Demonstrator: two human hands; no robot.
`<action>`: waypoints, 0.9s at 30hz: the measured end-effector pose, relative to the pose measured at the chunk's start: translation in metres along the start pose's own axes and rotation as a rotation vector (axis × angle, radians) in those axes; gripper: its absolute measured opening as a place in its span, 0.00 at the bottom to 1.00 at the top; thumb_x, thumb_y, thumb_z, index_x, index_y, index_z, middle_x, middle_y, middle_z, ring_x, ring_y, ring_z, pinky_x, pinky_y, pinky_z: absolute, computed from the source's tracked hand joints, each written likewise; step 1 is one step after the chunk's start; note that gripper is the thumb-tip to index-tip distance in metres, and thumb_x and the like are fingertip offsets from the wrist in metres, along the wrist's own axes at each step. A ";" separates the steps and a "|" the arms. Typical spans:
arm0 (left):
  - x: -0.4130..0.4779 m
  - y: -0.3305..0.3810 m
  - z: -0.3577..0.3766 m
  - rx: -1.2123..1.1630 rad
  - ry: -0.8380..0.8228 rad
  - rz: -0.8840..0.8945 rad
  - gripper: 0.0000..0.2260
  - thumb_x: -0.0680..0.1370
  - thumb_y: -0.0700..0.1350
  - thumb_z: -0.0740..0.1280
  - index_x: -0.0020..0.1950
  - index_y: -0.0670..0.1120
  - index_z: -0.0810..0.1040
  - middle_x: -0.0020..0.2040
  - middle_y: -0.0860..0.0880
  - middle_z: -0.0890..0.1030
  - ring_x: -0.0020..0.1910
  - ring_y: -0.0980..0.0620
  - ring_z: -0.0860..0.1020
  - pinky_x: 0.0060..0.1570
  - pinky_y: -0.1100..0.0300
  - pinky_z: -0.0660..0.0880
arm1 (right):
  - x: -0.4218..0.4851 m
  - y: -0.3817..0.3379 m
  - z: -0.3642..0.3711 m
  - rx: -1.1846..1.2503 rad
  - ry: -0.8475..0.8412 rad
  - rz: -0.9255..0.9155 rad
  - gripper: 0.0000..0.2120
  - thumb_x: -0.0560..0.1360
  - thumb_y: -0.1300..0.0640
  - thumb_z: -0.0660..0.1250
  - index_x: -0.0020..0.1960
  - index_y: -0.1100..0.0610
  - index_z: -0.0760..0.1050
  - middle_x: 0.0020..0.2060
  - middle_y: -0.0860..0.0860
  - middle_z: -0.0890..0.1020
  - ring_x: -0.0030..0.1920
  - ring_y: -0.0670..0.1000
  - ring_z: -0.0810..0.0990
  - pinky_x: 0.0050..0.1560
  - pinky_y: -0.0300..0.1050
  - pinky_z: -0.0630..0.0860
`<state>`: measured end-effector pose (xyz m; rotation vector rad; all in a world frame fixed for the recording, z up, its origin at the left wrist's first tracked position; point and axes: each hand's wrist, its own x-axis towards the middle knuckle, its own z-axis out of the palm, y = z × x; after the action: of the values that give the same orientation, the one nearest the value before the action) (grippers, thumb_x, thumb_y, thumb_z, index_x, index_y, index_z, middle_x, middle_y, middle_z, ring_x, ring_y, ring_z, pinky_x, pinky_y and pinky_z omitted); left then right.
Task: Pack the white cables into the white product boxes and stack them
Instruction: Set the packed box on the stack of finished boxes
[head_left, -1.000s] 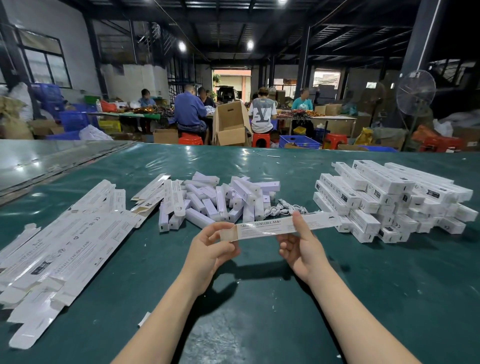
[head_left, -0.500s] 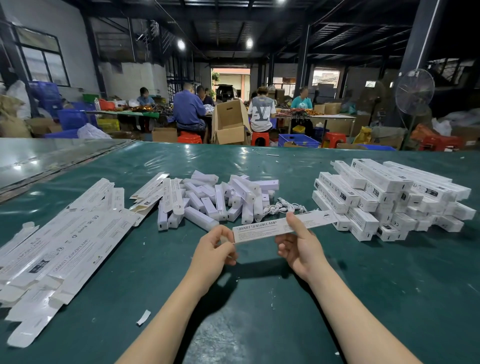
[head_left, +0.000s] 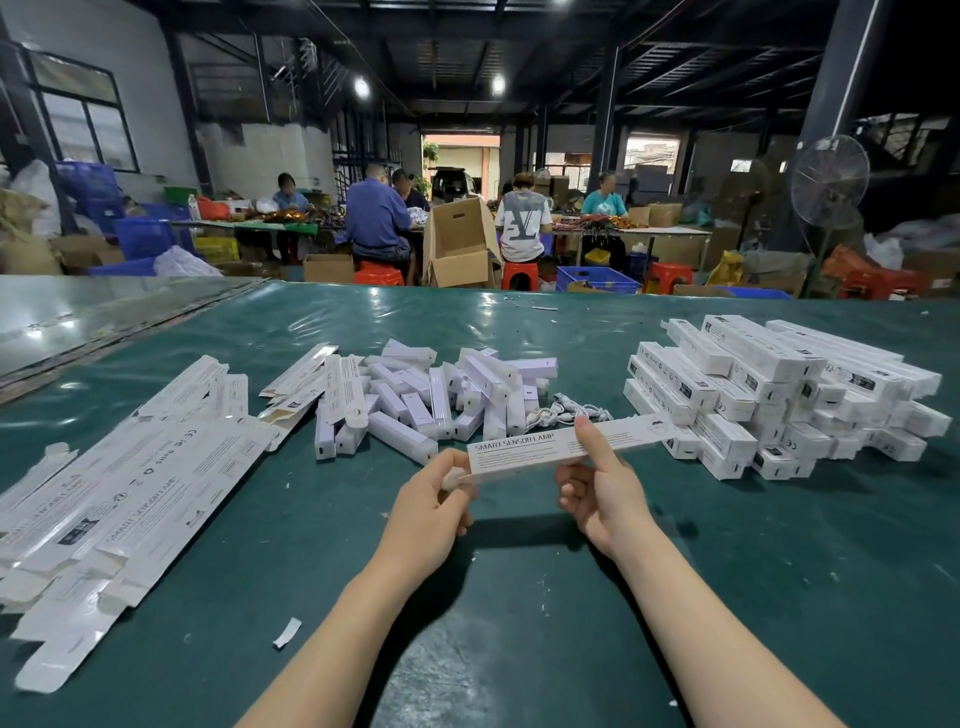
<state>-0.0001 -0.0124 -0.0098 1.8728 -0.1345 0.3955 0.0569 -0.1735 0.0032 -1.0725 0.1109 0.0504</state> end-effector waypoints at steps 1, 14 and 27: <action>0.000 0.000 0.000 0.015 0.004 0.001 0.15 0.76 0.32 0.57 0.44 0.52 0.74 0.33 0.51 0.74 0.26 0.59 0.70 0.30 0.66 0.71 | 0.000 0.000 0.000 0.001 -0.001 -0.001 0.13 0.72 0.49 0.68 0.35 0.57 0.73 0.18 0.50 0.72 0.16 0.46 0.65 0.18 0.33 0.63; 0.002 0.005 -0.003 -0.261 0.004 -0.099 0.22 0.75 0.26 0.53 0.44 0.49 0.80 0.30 0.54 0.78 0.27 0.59 0.74 0.33 0.68 0.73 | -0.003 -0.001 -0.003 0.028 -0.026 0.016 0.12 0.73 0.50 0.66 0.35 0.56 0.75 0.19 0.51 0.74 0.16 0.45 0.66 0.18 0.32 0.63; 0.003 0.008 0.004 -0.284 0.182 -0.109 0.16 0.75 0.28 0.55 0.39 0.45 0.76 0.37 0.48 0.77 0.25 0.60 0.74 0.29 0.67 0.73 | -0.001 0.004 -0.001 -0.042 -0.053 -0.031 0.14 0.72 0.50 0.67 0.34 0.59 0.75 0.22 0.52 0.77 0.18 0.46 0.70 0.19 0.33 0.63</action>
<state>0.0011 -0.0183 -0.0024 1.5497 0.0337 0.4454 0.0556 -0.1727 -0.0008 -1.1138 0.0453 0.0534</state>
